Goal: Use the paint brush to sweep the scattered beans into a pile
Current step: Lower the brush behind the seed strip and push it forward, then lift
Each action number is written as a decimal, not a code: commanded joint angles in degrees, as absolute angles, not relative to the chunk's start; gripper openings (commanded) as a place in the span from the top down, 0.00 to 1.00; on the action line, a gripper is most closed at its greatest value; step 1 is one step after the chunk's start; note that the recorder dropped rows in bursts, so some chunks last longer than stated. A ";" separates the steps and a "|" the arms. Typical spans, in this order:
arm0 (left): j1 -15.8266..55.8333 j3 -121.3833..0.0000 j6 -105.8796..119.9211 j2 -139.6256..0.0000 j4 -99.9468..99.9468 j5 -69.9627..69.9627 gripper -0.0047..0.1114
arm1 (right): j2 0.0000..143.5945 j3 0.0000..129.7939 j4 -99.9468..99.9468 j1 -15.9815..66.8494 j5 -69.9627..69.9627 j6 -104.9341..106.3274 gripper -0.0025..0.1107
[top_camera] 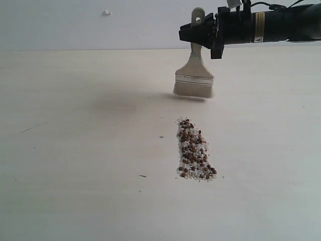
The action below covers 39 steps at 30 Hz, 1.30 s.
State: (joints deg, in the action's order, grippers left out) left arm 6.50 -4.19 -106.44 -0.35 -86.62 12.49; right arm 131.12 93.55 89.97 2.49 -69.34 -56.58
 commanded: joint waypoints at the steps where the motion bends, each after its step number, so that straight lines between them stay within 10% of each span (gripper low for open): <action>1: 6.45 -3.90 -106.59 0.00 -86.86 12.33 0.96 | 131.23 94.19 92.93 3.97 -69.96 -61.13 0.98; 39: 6.45 -3.90 -106.61 0.00 -86.86 12.35 0.96 | 130.37 94.19 99.95 6.00 -69.96 -82.57 0.98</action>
